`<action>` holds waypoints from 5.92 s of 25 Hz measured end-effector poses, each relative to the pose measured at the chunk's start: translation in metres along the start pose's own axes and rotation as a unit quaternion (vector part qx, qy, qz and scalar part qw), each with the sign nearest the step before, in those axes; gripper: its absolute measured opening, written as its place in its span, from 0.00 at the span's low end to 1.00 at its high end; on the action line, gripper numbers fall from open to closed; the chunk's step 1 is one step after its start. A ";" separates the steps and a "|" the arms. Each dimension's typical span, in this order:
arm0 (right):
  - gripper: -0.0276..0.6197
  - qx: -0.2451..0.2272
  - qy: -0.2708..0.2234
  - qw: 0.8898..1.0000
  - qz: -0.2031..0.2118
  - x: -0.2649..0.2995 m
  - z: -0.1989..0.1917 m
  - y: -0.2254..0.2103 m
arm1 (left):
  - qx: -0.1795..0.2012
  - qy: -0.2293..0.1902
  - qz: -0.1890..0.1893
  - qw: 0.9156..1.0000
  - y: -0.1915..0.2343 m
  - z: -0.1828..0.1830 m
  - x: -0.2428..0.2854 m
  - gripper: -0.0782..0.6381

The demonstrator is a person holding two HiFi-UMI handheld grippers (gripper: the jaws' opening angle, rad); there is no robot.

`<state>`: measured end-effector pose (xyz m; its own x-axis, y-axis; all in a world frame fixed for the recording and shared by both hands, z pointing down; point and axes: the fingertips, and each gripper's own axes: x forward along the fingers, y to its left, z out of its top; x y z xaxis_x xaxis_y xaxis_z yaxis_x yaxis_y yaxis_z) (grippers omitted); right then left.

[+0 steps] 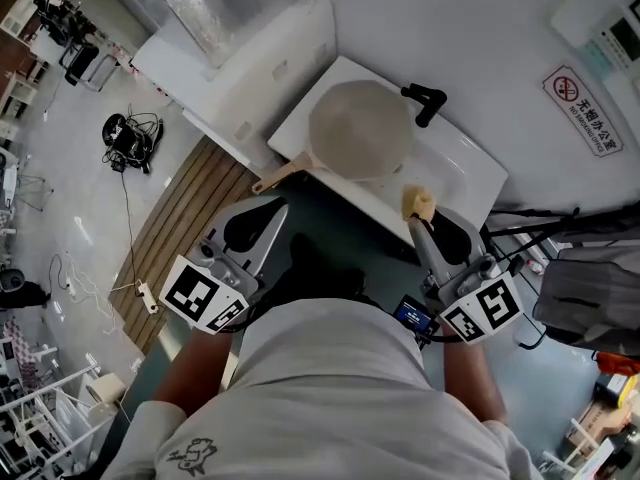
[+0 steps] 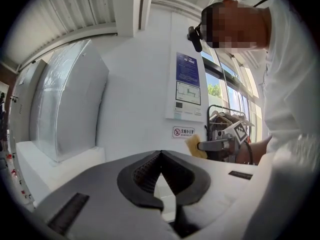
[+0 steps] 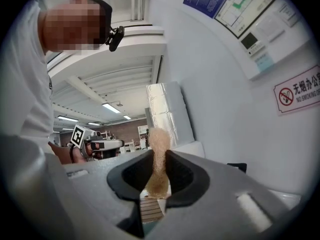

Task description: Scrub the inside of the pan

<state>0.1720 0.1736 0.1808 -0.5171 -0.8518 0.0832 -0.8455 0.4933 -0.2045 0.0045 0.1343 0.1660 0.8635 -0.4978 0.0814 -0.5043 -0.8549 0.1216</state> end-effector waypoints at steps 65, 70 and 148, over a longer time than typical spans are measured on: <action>0.16 0.145 0.169 0.966 -0.131 0.270 -0.210 -0.257 | -0.037 0.430 -0.068 0.899 0.224 -0.395 0.110 0.48; 0.16 0.142 0.196 0.959 -0.148 0.278 -0.233 -0.276 | -0.038 0.447 -0.076 0.890 0.222 -0.414 0.109 0.48; 0.15 0.167 0.727 0.625 0.231 0.218 -0.406 -0.129 | -0.064 0.455 -0.134 0.878 0.206 -0.423 0.103 0.32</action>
<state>0.1140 -0.0041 0.6214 -0.4760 0.5473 0.6884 -0.6118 0.3562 -0.7063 -0.0142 -0.0313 0.6177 0.6165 0.0920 0.7819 -0.3309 -0.8709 0.3634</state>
